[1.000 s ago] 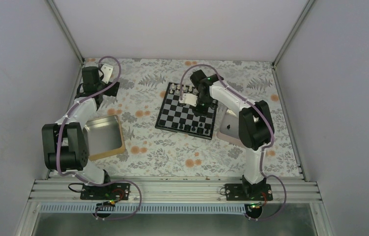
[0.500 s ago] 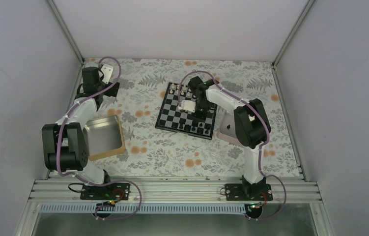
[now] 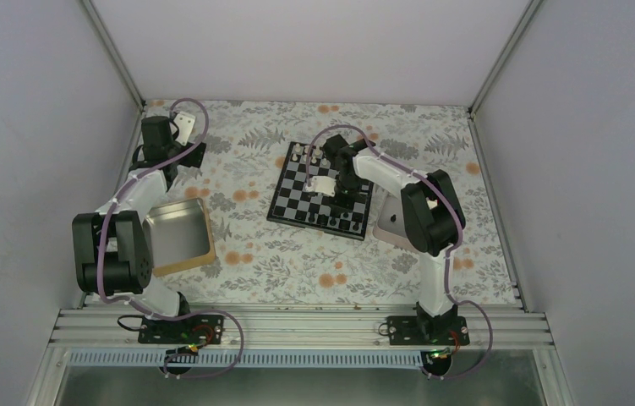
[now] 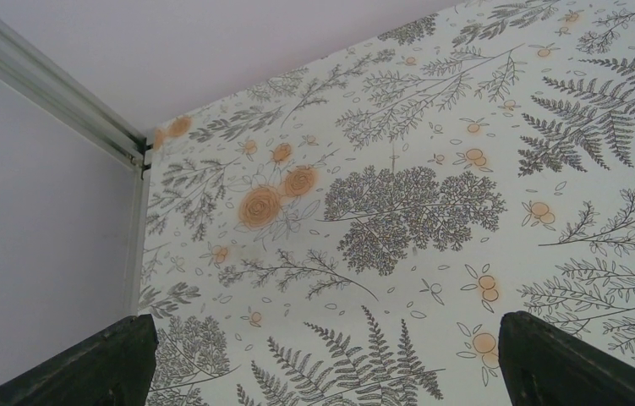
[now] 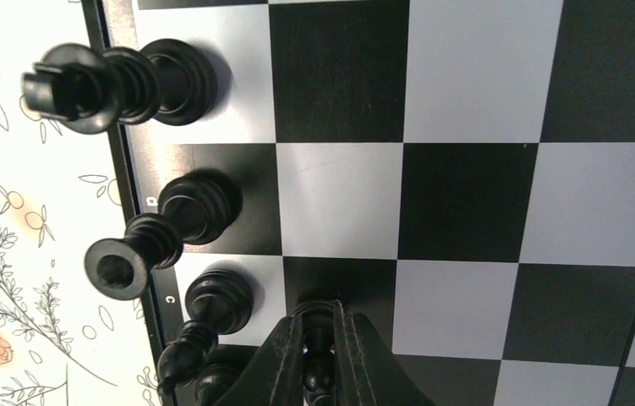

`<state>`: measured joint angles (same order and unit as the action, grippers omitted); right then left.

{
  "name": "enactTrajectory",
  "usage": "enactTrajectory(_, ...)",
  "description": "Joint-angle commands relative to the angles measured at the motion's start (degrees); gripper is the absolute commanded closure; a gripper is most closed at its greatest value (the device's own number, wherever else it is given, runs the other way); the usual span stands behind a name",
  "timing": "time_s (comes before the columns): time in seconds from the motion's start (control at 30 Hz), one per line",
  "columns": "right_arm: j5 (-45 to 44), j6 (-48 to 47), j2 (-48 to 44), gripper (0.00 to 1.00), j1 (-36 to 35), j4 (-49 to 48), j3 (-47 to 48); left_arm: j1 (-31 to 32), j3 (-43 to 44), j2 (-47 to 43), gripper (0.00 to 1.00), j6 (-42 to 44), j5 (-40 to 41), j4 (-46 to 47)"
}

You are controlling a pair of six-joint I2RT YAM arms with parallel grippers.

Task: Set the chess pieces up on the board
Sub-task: Place the chess piece on the chessboard.

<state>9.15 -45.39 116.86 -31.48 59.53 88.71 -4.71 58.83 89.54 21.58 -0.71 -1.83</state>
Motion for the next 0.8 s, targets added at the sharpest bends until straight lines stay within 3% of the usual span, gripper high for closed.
enactTrajectory(0.0, 0.26, 0.43, 0.13, 0.89, -0.62, -1.33, -0.15, -0.22, -0.56, -1.58, 0.00, -0.67, -0.72, 1.60)
enactTrajectory(0.47, -0.49, 0.45, 0.16, 0.88, -0.63, -1.87, -0.26, -0.21, -0.73, -1.65, 0.00, -0.69, -0.77, 1.74)
enactTrajectory(0.77, -1.15, 0.93, -2.02, 0.75, -0.60, -2.86, -0.48, -0.17, -0.80, -1.78, 0.00, -0.84, -0.85, 1.65)
